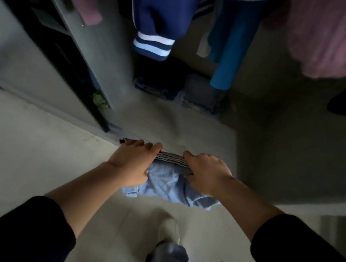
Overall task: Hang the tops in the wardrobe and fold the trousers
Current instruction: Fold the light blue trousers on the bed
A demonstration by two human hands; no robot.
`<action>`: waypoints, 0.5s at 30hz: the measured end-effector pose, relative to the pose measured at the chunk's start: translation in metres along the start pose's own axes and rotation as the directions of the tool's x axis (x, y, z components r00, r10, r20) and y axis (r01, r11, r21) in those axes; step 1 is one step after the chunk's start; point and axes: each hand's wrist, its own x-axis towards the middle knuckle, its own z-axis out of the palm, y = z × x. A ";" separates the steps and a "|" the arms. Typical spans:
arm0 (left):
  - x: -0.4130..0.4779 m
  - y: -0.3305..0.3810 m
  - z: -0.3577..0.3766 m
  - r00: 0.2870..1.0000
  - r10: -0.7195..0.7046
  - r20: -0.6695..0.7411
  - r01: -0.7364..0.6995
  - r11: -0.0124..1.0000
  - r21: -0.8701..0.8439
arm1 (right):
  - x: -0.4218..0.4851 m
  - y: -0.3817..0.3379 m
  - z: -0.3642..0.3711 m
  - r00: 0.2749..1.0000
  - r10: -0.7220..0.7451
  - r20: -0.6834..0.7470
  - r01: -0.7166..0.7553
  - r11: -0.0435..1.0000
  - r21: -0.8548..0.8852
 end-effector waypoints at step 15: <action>0.178 -0.190 0.136 0.962 -0.126 -0.243 0.142 0.989 0.050 | 0.282 0.002 0.057 0.995 0.000 -0.096 -0.015 0.988 -0.154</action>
